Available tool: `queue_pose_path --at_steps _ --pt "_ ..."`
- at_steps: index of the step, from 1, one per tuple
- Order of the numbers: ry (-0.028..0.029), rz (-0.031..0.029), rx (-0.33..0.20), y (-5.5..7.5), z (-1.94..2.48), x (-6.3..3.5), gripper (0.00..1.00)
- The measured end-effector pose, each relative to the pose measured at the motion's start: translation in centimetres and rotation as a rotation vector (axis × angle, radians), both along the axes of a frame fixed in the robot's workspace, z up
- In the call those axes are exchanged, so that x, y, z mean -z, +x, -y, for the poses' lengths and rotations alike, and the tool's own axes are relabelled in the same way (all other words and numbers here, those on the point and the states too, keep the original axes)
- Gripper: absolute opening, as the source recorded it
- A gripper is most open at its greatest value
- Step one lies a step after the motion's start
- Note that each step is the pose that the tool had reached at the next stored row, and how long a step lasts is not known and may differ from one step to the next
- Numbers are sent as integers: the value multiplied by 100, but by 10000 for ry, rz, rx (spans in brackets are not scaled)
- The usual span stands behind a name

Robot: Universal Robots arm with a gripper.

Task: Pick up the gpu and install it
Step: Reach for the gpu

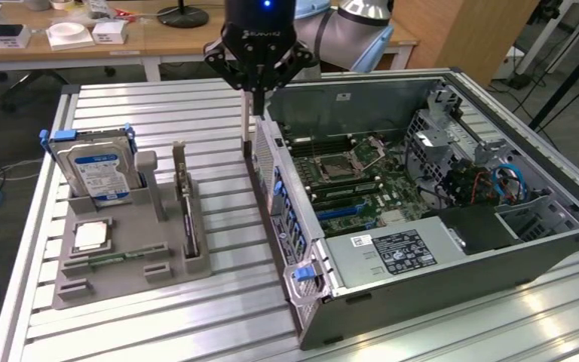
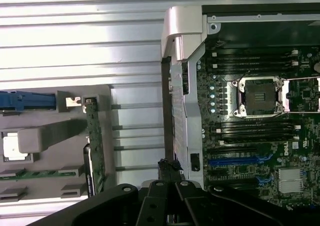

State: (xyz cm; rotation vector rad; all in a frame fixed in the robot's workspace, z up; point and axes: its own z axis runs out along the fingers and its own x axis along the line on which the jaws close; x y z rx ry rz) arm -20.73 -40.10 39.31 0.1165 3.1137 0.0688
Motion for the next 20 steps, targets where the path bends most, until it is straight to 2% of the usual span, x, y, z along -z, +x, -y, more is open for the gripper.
queue_pose_path --at_steps 20 --pt "0 1 1 -78 47 0 11"
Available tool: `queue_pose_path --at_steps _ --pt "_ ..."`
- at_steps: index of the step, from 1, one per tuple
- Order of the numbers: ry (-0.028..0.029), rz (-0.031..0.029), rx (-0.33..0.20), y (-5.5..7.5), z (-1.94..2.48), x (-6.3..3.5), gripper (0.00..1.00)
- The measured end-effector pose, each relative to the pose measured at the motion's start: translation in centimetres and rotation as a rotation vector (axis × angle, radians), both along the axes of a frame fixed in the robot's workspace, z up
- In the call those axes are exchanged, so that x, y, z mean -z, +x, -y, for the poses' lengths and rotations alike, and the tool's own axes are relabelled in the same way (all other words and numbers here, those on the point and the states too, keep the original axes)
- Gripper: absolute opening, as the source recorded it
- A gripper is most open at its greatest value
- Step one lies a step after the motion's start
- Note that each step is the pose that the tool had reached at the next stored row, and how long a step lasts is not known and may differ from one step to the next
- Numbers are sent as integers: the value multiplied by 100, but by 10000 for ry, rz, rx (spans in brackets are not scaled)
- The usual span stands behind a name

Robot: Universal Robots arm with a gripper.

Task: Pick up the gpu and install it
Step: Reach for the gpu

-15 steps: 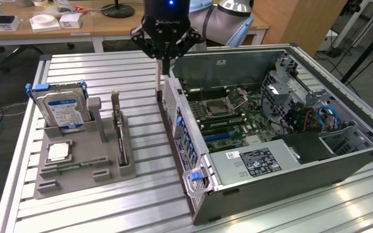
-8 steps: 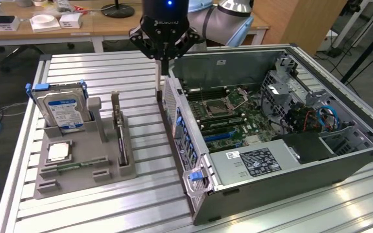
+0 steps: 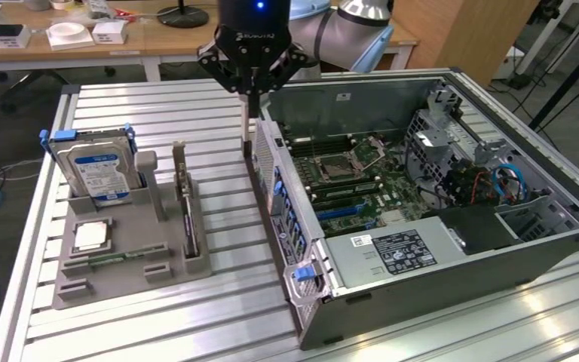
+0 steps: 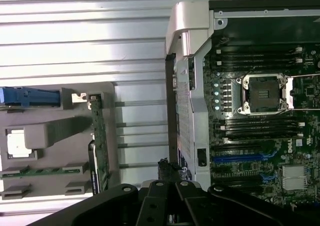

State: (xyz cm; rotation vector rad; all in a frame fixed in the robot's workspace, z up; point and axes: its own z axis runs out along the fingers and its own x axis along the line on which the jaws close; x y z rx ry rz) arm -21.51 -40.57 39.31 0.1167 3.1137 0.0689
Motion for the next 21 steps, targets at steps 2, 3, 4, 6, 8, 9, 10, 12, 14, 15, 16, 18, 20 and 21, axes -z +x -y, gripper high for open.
queue_pose_path --at_steps 2,3,4,6,8,9,10,12,14,15,16,18,20,21 --pt "0 0 -1 -10 3 0 11" --pt "0 0 0 -15 5 0 11" --pt "-1 0 0 -20 7 0 11" --pt "0 0 -1 -31 10 0 11" --pt "0 0 0 -42 13 0 11" --pt "0 0 0 -47 15 0 11" --pt "0 0 0 -53 16 0 11" --pt "0 0 0 -64 19 0 11" --pt "0 0 -1 -74 23 0 11" --pt "-1 0 0 -80 24 0 11" --pt "0 0 0 -85 25 0 11" --pt "0 0 0 -96 27 0 11" --pt "0 0 -1 -106 30 0 11" --pt "0 0 -1 -110 31 0 11"
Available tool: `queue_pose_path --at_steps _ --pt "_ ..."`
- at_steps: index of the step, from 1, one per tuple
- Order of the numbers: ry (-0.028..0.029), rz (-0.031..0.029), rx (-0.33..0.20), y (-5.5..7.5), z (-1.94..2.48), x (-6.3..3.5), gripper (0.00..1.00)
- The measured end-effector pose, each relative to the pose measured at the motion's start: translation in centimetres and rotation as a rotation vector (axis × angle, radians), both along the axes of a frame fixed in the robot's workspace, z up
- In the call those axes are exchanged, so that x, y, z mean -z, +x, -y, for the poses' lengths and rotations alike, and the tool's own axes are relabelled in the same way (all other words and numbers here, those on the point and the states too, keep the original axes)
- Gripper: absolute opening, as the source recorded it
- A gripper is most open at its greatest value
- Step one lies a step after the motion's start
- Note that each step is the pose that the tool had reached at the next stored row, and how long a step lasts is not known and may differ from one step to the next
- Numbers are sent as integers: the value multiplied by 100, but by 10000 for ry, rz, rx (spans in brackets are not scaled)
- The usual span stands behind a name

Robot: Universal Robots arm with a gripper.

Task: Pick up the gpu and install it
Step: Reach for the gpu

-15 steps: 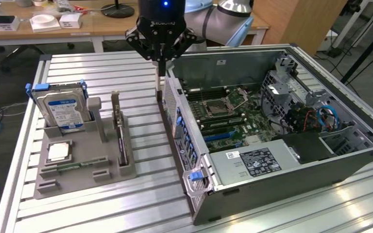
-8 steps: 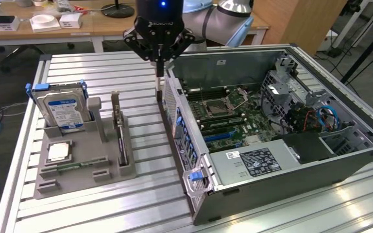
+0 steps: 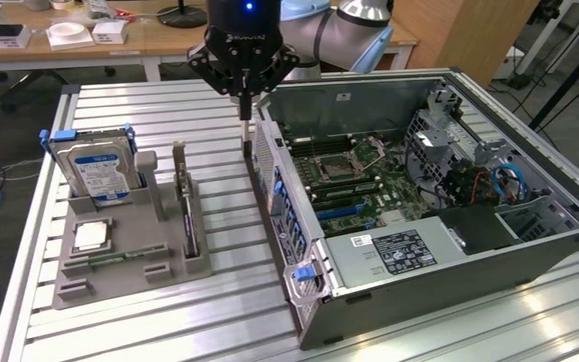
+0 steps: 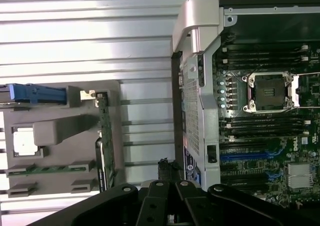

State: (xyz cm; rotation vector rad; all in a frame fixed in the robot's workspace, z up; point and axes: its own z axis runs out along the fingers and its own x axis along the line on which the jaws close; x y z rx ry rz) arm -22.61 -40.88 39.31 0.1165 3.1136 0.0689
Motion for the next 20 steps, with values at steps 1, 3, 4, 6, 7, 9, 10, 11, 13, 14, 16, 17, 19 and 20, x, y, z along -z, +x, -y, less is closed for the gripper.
queue_pose_path --at_steps 1,3,4,6,7,9,10,11,13,14,16,17,19,20 --pt "0 0 0 -4 1 0 11" --pt "0 0 1 -13 3 0 11" --pt "-1 0 1 -19 4 0 11" --pt "-1 -1 0 -30 6 0 11" --pt "-1 -1 0 -35 7 0 11" --pt "0 -1 0 -44 9 0 11" --pt "0 0 0 -49 10 0 11" --pt "0 0 0 -54 11 0 11" --pt "0 0 0 -64 12 0 11" --pt "0 0 1 -68 12 0 11" --pt "0 -1 1 -78 13 0 11" --pt "0 0 1 -84 13 0 11" --pt "0 0 0 -93 14 0 11" --pt "0 -1 0 -97 14 0 11"
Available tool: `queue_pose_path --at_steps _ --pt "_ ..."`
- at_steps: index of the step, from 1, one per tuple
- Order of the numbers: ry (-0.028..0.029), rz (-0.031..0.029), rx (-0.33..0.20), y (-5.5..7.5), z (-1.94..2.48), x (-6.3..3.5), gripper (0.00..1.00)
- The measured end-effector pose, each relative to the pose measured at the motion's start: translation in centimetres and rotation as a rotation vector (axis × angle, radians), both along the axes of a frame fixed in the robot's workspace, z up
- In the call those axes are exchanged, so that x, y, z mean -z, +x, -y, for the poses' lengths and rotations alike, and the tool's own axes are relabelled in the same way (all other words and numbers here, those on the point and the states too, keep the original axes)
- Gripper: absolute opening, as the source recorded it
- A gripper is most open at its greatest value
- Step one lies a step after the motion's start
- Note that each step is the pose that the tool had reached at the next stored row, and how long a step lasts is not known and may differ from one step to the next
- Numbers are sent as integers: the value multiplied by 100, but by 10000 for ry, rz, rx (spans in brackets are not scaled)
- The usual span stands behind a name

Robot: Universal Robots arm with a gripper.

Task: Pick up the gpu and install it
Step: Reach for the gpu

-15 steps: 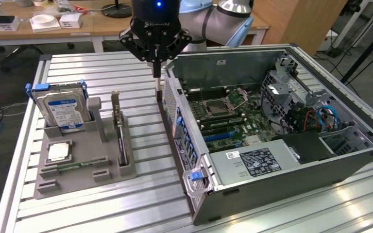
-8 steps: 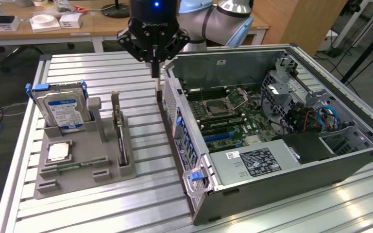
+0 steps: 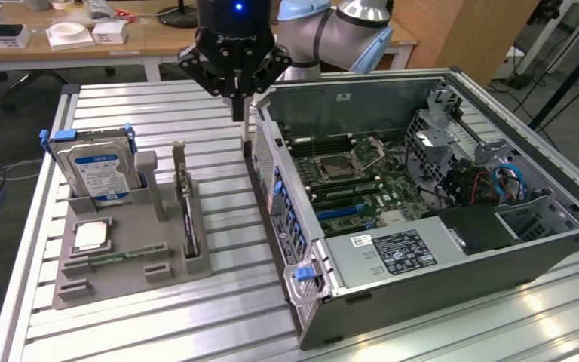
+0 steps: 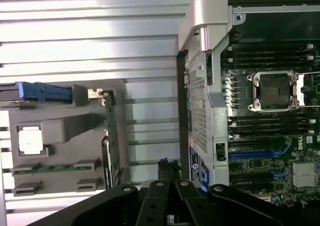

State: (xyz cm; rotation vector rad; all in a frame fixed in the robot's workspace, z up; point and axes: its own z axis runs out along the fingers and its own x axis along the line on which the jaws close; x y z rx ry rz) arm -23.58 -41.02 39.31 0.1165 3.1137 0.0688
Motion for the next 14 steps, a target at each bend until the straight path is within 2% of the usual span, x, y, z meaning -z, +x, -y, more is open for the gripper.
queue_pose_path --at_steps 14 --pt "1 0 1 -105 24 0 11"
